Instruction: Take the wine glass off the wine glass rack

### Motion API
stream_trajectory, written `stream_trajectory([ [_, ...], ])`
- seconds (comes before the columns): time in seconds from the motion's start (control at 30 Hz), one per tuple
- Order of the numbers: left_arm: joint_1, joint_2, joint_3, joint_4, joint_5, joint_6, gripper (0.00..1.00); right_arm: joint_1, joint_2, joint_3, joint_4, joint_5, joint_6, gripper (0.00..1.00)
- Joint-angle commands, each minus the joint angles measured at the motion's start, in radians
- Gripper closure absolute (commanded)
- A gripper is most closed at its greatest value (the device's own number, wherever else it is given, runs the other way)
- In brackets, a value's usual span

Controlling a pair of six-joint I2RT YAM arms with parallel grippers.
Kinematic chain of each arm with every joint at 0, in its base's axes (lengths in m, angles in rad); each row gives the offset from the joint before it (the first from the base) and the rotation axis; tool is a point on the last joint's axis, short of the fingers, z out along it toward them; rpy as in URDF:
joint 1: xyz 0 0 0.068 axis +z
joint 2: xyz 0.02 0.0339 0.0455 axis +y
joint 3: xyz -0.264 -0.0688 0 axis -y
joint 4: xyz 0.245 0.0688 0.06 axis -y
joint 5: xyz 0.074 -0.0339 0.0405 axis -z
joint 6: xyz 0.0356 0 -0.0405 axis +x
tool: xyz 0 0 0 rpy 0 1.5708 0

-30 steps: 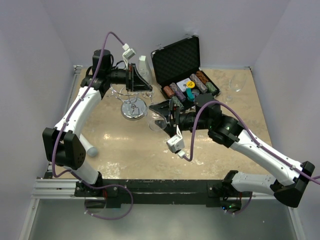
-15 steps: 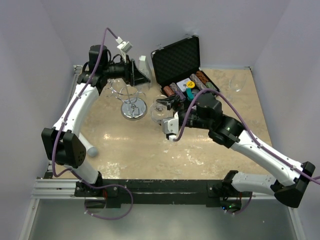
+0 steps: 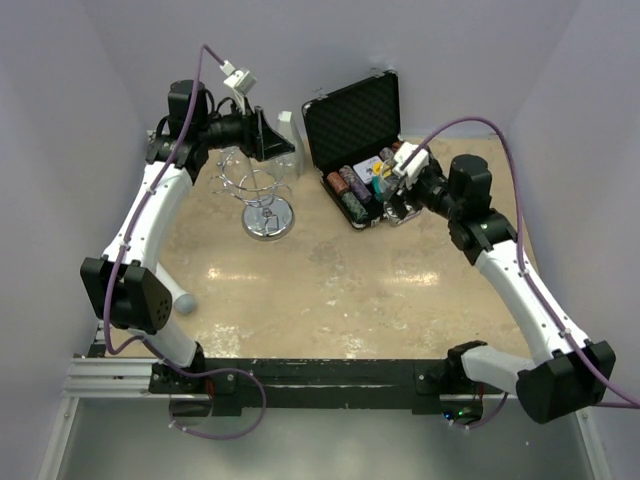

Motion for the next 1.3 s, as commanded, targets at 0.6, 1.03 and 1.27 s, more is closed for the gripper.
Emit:
stream_trajectory([
  [0.6,0.014,-0.01,0.016,0.019,0.032,0.046,0.34,-0.466,0.13,-0.112,0.314,0.015,0.258,0.57],
  [1.03,0.018,-0.016,0.01,0.007,-0.001,0.064,0.34,-0.589,0.207,-0.162,0.372,0.056,0.266,0.57],
  [1.27,0.018,-0.011,0.005,0.001,-0.009,0.083,0.34,-0.646,0.261,-0.157,0.423,0.055,0.291,0.57],
])
